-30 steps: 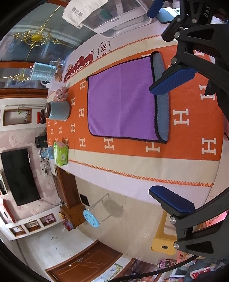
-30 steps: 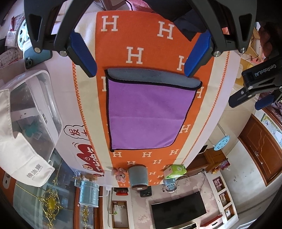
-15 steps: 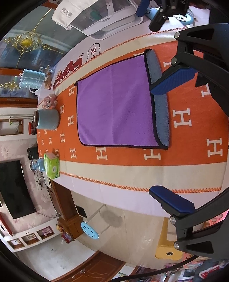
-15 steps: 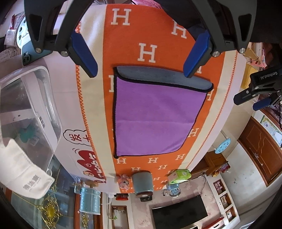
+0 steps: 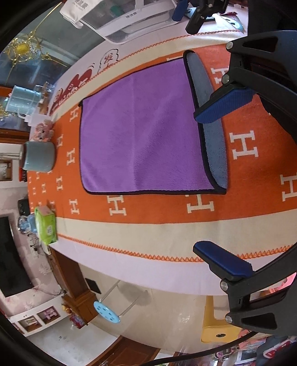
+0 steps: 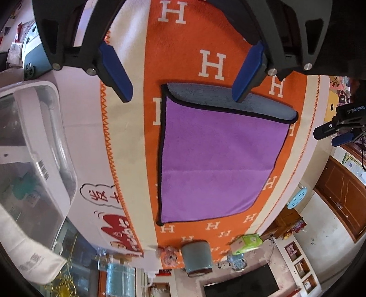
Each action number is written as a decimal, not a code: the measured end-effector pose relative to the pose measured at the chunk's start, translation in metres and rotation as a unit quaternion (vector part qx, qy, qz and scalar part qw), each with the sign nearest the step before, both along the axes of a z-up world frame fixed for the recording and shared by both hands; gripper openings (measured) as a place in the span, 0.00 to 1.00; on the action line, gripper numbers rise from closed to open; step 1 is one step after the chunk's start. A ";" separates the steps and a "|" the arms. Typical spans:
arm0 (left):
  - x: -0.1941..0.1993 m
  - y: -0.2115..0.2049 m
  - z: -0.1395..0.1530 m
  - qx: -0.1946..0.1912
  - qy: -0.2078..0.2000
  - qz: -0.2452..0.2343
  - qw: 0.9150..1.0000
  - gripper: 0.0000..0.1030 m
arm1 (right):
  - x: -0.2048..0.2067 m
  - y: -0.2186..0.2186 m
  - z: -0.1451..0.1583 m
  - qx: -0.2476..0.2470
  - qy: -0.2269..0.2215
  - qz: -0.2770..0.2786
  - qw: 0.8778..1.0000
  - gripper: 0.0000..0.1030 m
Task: Fold towel
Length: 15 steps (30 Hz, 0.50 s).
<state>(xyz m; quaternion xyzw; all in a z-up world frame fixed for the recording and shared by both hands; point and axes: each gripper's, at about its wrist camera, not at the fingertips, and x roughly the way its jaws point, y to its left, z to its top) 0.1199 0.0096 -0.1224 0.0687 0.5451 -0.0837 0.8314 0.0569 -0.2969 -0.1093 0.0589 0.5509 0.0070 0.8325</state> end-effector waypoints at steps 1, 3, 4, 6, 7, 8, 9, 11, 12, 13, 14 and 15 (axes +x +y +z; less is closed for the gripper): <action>0.003 0.000 -0.005 0.000 0.006 -0.002 1.000 0.99 | 0.003 -0.001 -0.003 0.002 0.005 -0.001 1.000 0.85; 0.007 0.000 -0.014 0.001 0.018 -0.005 1.000 0.99 | 0.007 -0.003 -0.009 0.005 0.015 -0.002 1.000 0.84; 0.009 0.000 -0.019 0.001 0.024 -0.008 1.000 0.99 | 0.009 -0.004 -0.012 0.007 0.021 -0.001 1.000 0.83; 0.012 -0.001 -0.029 0.001 0.036 -0.014 0.999 0.99 | 0.014 -0.004 -0.018 0.009 0.035 0.002 0.999 0.82; 0.014 -0.001 -0.034 0.003 0.041 -0.016 0.999 0.99 | 0.016 -0.004 -0.022 0.010 0.041 0.003 0.999 0.82; 0.015 -0.001 -0.038 0.004 0.046 -0.018 0.999 0.99 | 0.017 -0.004 -0.024 0.010 0.045 0.005 0.999 0.82; 0.016 -0.001 -0.042 0.003 0.050 -0.020 0.999 0.99 | 0.019 -0.003 -0.027 0.009 0.050 0.007 0.999 0.82; 0.019 -0.001 -0.050 0.000 0.058 -0.026 0.998 0.99 | 0.021 -0.002 -0.032 0.003 0.059 0.012 0.998 0.81; 0.020 -0.001 -0.053 0.000 0.062 -0.028 0.998 0.99 | 0.022 -0.001 -0.035 0.001 0.064 0.014 0.998 0.81; 0.022 -0.001 -0.057 -0.001 0.066 -0.030 0.997 0.99 | 0.023 -0.001 -0.038 0.001 0.069 0.016 0.997 0.79; 0.023 -0.002 -0.061 -0.002 0.071 -0.034 0.997 0.99 | 0.024 -0.001 -0.042 0.004 0.076 0.017 0.997 0.77; 0.024 -0.002 -0.065 -0.004 0.074 -0.036 0.997 0.99 | 0.025 -0.001 -0.045 0.005 0.082 0.018 0.996 0.76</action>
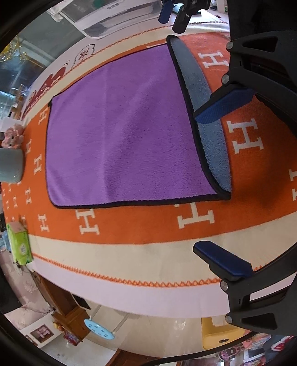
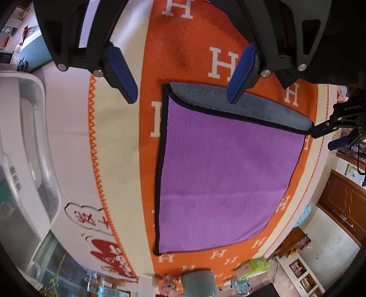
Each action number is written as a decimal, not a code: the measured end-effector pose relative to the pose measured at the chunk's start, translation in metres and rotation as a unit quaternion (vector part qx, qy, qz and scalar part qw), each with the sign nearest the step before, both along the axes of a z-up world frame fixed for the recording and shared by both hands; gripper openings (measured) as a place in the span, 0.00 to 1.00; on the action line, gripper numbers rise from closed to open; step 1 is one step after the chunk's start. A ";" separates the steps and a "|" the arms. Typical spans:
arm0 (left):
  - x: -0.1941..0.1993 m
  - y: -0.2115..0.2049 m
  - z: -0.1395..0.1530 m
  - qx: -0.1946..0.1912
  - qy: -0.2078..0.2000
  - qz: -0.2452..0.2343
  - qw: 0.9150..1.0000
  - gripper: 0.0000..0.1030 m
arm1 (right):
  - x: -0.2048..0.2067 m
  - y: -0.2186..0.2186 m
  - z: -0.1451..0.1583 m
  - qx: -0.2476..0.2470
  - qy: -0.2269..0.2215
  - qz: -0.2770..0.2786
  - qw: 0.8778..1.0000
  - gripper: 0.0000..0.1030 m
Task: Fold towel
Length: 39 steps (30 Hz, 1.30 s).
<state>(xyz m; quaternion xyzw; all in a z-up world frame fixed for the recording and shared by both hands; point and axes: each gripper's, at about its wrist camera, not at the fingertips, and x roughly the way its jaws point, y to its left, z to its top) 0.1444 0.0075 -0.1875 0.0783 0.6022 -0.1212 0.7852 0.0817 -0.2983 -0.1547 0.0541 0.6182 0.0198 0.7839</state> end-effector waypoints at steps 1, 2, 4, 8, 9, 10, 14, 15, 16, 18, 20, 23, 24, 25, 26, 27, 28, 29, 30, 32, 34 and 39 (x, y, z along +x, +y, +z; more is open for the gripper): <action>0.001 0.000 -0.003 -0.001 0.003 -0.002 1.000 0.98 | 0.001 0.000 -0.002 0.000 0.004 0.000 1.000 0.75; 0.003 0.000 -0.007 -0.002 0.007 -0.004 1.000 0.97 | 0.002 0.000 -0.006 -0.002 0.009 0.000 1.000 0.75; 0.005 0.000 -0.013 -0.004 0.017 -0.007 1.000 0.96 | 0.003 0.000 -0.011 -0.006 0.015 0.001 1.000 0.74; 0.010 -0.001 -0.025 -0.008 0.032 -0.010 0.999 0.94 | 0.006 0.002 -0.021 -0.007 0.031 0.007 0.999 0.67; 0.011 -0.002 -0.027 -0.008 0.034 -0.011 0.999 0.93 | 0.008 0.002 -0.023 -0.008 0.034 0.008 0.999 0.67; 0.012 -0.003 -0.029 -0.009 0.037 -0.012 0.999 0.90 | 0.009 0.003 -0.025 -0.009 0.037 0.009 0.999 0.65; 0.016 -0.007 -0.036 -0.010 0.044 -0.013 0.999 0.84 | 0.012 0.006 -0.032 -0.007 0.050 0.017 0.999 0.57; 0.017 -0.008 -0.037 -0.013 0.045 -0.014 0.999 0.83 | 0.012 0.008 -0.033 -0.008 0.051 0.019 0.998 0.56; 0.017 -0.009 -0.038 -0.014 0.047 -0.014 0.999 0.80 | 0.013 0.010 -0.034 -0.009 0.053 0.022 0.998 0.54; 0.017 -0.011 -0.041 -0.015 0.051 -0.016 0.998 0.77 | 0.014 0.012 -0.035 -0.008 0.056 0.028 0.998 0.50; 0.019 -0.014 -0.041 -0.017 0.057 -0.018 0.998 0.69 | 0.015 0.014 -0.037 -0.009 0.058 0.032 0.998 0.46; 0.019 -0.016 -0.044 -0.020 0.065 -0.020 0.998 0.62 | 0.016 0.018 -0.038 -0.011 0.059 0.035 0.998 0.44; 0.019 -0.016 -0.045 -0.021 0.067 -0.021 0.997 0.60 | 0.017 0.018 -0.039 -0.011 0.060 0.035 0.998 0.43; 0.020 -0.016 -0.047 -0.023 0.070 -0.020 0.997 0.56 | 0.017 0.018 -0.039 -0.011 0.060 0.035 0.998 0.41; 0.020 -0.017 -0.048 -0.023 0.071 -0.020 0.997 0.52 | 0.017 0.018 -0.040 -0.011 0.060 0.033 0.998 0.37; 0.020 -0.017 -0.049 -0.023 0.073 -0.020 0.997 0.51 | 0.017 0.018 -0.040 -0.011 0.060 0.032 0.998 0.34; 0.020 -0.018 -0.050 -0.022 0.073 -0.019 0.997 0.48 | 0.017 0.017 -0.040 -0.012 0.060 0.030 0.998 0.29; 0.020 -0.018 -0.050 -0.021 0.073 -0.018 0.997 0.45 | 0.016 0.016 -0.040 -0.012 0.059 0.027 0.998 0.24; 0.019 -0.017 -0.051 -0.021 0.072 -0.016 0.997 0.44 | 0.016 0.014 -0.040 -0.011 0.059 0.023 0.998 0.21; 0.015 -0.017 -0.050 -0.021 0.072 -0.011 0.997 0.37 | 0.015 0.010 -0.040 -0.009 0.058 0.017 0.998 0.15; 0.011 -0.016 -0.052 -0.022 0.072 -0.006 0.997 0.31 | 0.014 0.008 -0.040 -0.006 0.058 0.013 0.998 0.13; 0.006 -0.011 -0.054 -0.027 0.073 -0.002 0.997 0.14 | 0.012 -0.001 -0.038 -0.003 0.054 0.012 0.998 0.08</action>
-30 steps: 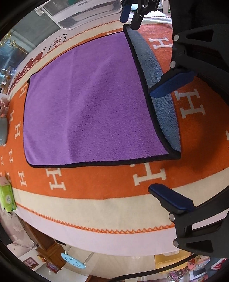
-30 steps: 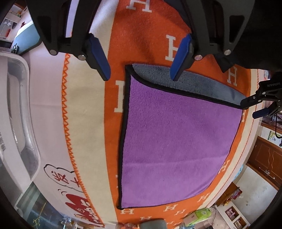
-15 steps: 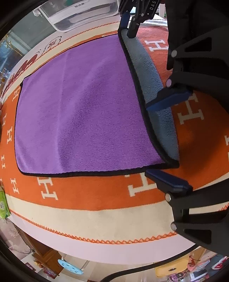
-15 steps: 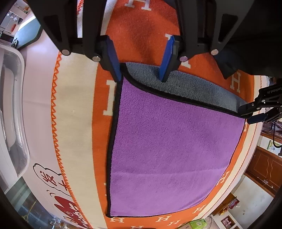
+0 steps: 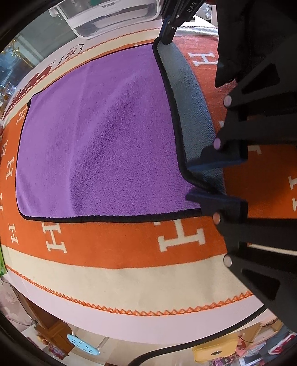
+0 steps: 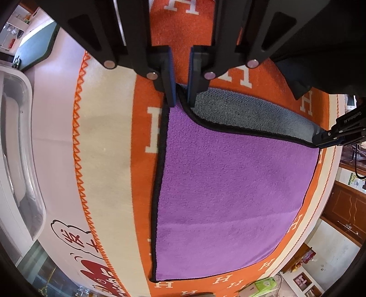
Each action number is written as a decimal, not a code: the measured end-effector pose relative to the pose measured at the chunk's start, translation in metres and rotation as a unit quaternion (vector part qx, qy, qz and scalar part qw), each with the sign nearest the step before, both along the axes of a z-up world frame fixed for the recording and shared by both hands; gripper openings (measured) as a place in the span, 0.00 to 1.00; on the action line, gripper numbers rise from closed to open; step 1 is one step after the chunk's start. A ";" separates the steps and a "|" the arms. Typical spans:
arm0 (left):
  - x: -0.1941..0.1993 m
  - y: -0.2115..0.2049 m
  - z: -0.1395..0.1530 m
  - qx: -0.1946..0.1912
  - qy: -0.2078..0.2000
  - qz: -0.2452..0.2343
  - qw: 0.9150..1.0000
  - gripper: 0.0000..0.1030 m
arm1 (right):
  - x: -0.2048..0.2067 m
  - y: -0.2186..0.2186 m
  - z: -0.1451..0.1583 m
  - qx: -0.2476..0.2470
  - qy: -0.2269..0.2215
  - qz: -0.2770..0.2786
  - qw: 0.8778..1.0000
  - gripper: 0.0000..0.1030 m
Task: Fold towel
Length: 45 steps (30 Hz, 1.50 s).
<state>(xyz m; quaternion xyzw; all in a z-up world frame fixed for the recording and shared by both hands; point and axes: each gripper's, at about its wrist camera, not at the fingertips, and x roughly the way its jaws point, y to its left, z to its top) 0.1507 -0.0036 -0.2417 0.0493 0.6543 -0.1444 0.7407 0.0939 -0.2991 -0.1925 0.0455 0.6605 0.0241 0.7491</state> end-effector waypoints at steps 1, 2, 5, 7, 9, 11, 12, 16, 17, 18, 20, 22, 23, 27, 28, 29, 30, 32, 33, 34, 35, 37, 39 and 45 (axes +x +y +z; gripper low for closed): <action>-0.001 0.001 0.000 -0.001 0.000 0.000 1.000 0.12 | -0.002 -0.006 0.003 0.000 0.000 0.000 1.000 0.08; -0.002 0.002 0.000 -0.002 0.001 0.000 1.000 0.10 | -0.003 -0.007 0.004 0.001 -0.002 0.000 1.000 0.07; -0.005 0.003 -0.001 -0.006 0.001 -0.001 1.000 0.07 | -0.004 -0.006 0.005 0.001 -0.005 0.002 1.000 0.05; -0.005 0.005 -0.001 -0.007 0.001 0.001 1.000 0.07 | -0.005 -0.005 0.006 0.000 -0.007 0.003 1.000 0.05; -0.005 0.007 0.001 -0.008 0.001 0.002 1.000 0.07 | -0.006 -0.004 0.007 -0.001 -0.009 0.003 1.000 0.04; -0.005 0.008 0.000 -0.009 0.001 0.002 1.000 0.06 | -0.006 -0.002 0.008 -0.002 -0.010 0.003 1.000 0.04; -0.005 0.008 0.000 -0.009 0.001 0.002 1.000 0.06 | -0.007 -0.002 0.008 -0.002 -0.011 0.003 1.000 0.04; -0.005 0.009 0.002 -0.009 0.000 0.001 1.000 0.06 | -0.007 0.002 0.008 -0.003 -0.015 0.003 1.000 0.04; -0.005 0.009 0.002 -0.010 0.000 0.001 1.000 0.05 | -0.007 0.002 0.009 -0.003 -0.016 0.003 1.000 0.04; -0.005 0.010 0.003 -0.010 -0.001 0.001 1.000 0.05 | -0.007 0.002 0.008 -0.002 -0.017 0.002 1.000 0.04; -0.007 0.011 0.005 -0.011 -0.002 -0.001 1.000 0.05 | -0.008 0.002 0.010 -0.003 -0.021 0.003 1.000 0.04; -0.008 0.013 0.008 -0.012 -0.004 -0.002 1.000 0.05 | -0.008 0.002 0.012 -0.002 -0.024 0.004 1.000 0.04; -0.008 0.013 0.010 -0.013 -0.006 -0.003 1.000 0.05 | -0.009 0.002 0.014 -0.002 -0.027 0.005 1.000 0.04; -0.011 0.017 0.021 -0.015 -0.015 -0.005 1.000 0.05 | -0.011 0.001 0.021 -0.001 -0.036 0.007 0.999 0.04; -0.012 0.018 0.025 -0.016 -0.018 -0.006 1.000 0.05 | -0.012 0.001 0.023 0.000 -0.039 0.007 0.999 0.04; -0.013 0.018 0.028 -0.016 -0.021 -0.006 1.000 0.05 | -0.012 0.001 0.027 0.001 -0.043 0.008 0.999 0.04; -0.015 0.019 0.031 -0.016 -0.023 -0.006 1.000 0.05 | -0.013 0.001 0.029 0.001 -0.046 0.009 0.999 0.04; -0.016 0.020 0.040 -0.017 -0.029 -0.008 0.999 0.05 | -0.014 0.002 0.036 0.002 -0.054 0.012 0.998 0.04; -0.017 0.020 0.044 -0.017 -0.033 -0.009 0.999 0.05 | -0.014 0.002 0.039 0.002 -0.058 0.013 0.998 0.04; -0.017 0.020 0.050 -0.015 -0.038 -0.011 0.999 0.05 | -0.013 0.003 0.042 0.002 -0.061 0.014 0.998 0.04; -0.017 0.020 0.054 -0.014 -0.044 -0.011 0.999 0.05 | -0.013 0.003 0.048 0.003 -0.068 0.016 0.998 0.04; -0.017 0.022 0.066 -0.015 -0.055 -0.011 0.998 0.05 | -0.013 0.006 0.055 0.002 -0.078 0.019 0.997 0.04; -0.016 0.022 0.079 -0.017 -0.068 -0.013 0.997 0.05 | -0.010 0.008 0.065 0.000 -0.091 0.022 0.996 0.04; -0.006 0.023 0.117 -0.021 -0.115 -0.017 0.993 0.05 | 0.004 0.005 0.091 -0.004 -0.134 0.022 0.991 0.04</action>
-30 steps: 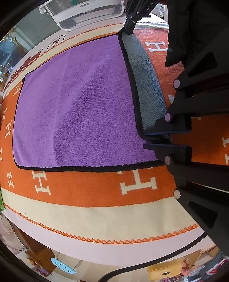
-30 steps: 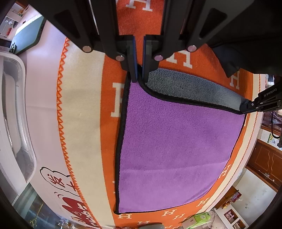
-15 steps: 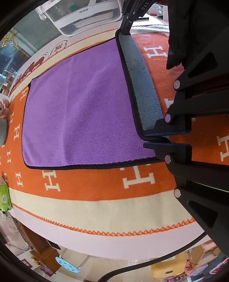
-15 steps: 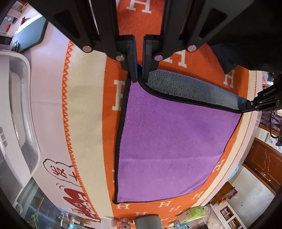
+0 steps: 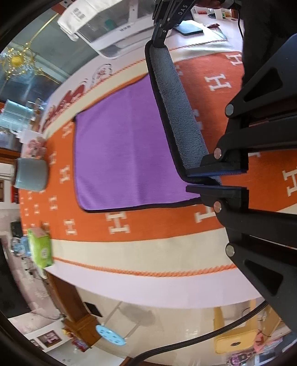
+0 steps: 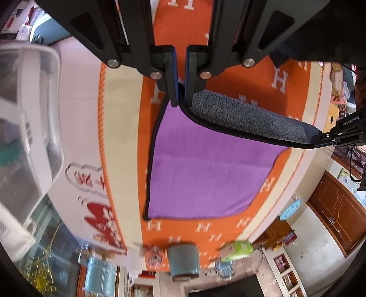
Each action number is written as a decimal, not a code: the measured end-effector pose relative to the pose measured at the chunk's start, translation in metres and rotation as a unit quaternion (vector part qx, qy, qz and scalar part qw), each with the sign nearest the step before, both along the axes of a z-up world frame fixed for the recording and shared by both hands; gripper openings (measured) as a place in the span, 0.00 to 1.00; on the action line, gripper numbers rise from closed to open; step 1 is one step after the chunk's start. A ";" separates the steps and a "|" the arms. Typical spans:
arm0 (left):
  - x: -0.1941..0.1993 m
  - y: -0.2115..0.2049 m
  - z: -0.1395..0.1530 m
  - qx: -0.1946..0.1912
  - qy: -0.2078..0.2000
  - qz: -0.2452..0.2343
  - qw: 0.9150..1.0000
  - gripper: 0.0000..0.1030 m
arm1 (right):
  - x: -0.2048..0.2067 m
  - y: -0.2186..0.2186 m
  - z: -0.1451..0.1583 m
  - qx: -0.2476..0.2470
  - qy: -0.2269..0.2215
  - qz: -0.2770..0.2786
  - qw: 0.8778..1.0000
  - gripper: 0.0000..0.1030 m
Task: Fold towel
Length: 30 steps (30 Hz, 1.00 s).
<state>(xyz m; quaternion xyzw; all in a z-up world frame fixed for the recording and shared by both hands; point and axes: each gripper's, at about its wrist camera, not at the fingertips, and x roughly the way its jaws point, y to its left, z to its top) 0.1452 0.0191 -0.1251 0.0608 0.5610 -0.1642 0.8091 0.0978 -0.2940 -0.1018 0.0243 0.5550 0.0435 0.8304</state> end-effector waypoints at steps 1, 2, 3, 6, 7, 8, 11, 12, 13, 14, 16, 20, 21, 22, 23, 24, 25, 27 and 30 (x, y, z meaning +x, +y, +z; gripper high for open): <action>0.005 -0.001 0.007 0.000 -0.011 -0.002 1.000 0.05 | 0.003 -0.001 0.005 -0.001 -0.009 -0.001 1.000 0.04; 0.008 -0.002 0.013 0.000 -0.019 -0.004 1.000 0.05 | 0.006 -0.001 0.009 -0.001 -0.016 -0.002 1.000 0.04; 0.012 -0.002 0.018 0.000 -0.027 -0.004 1.000 0.05 | 0.010 -0.002 0.013 -0.001 -0.024 -0.002 1.000 0.04; 0.026 -0.003 0.035 -0.004 -0.050 -0.005 0.999 0.05 | 0.022 -0.004 0.026 -0.002 -0.047 -0.004 0.999 0.04; 0.031 -0.003 0.040 -0.005 -0.057 -0.005 0.998 0.05 | 0.026 -0.004 0.029 -0.002 -0.054 -0.005 0.999 0.04; 0.038 -0.004 0.044 -0.006 -0.065 -0.006 0.998 0.05 | 0.031 -0.005 0.032 -0.004 -0.061 -0.004 0.998 0.04; 0.054 -0.004 0.055 -0.011 -0.086 -0.005 0.996 0.05 | 0.046 -0.008 0.041 -0.006 -0.083 -0.008 0.997 0.04; 0.060 -0.005 0.057 -0.012 -0.092 -0.003 0.996 0.05 | 0.053 -0.009 0.044 -0.005 -0.092 -0.011 0.996 0.04; 0.066 -0.005 0.058 -0.013 -0.097 -0.002 0.995 0.05 | 0.057 -0.010 0.046 -0.005 -0.097 -0.011 0.995 0.04; 0.073 -0.006 0.060 -0.014 -0.103 0.000 0.995 0.05 | 0.064 -0.010 0.048 -0.008 -0.107 -0.013 0.994 0.04; 0.086 -0.009 0.060 -0.014 -0.113 0.002 0.993 0.05 | 0.074 -0.010 0.051 -0.015 -0.123 -0.017 0.992 0.04; 0.110 -0.015 0.053 -0.012 -0.124 0.007 0.992 0.04 | 0.097 -0.013 0.048 -0.022 -0.147 -0.028 0.989 0.04; 0.116 -0.016 0.050 -0.012 -0.124 0.009 0.992 0.04 | 0.102 -0.013 0.047 -0.022 -0.152 -0.030 0.988 0.04; 0.123 -0.018 0.045 -0.012 -0.125 0.013 0.992 0.04 | 0.108 -0.014 0.044 -0.025 -0.157 -0.033 0.987 0.04; 0.129 -0.018 0.041 -0.016 -0.125 0.016 0.992 0.04 | 0.113 -0.014 0.040 -0.030 -0.159 -0.036 0.986 0.04; 0.134 -0.019 0.036 -0.019 -0.122 0.020 0.992 0.04 | 0.118 -0.014 0.035 -0.034 -0.159 -0.037 0.986 0.04; 0.140 -0.020 0.030 -0.020 -0.120 0.026 0.992 0.04 | 0.123 -0.015 0.031 -0.035 -0.158 -0.038 0.986 0.04; 0.153 -0.022 0.014 -0.020 -0.111 0.035 0.993 0.04 | 0.133 -0.016 0.018 -0.033 -0.155 -0.040 0.987 0.04; 0.167 -0.023 -0.012 -0.018 -0.096 0.045 0.994 0.04 | 0.147 -0.018 -0.002 -0.033 -0.154 -0.039 0.987 0.04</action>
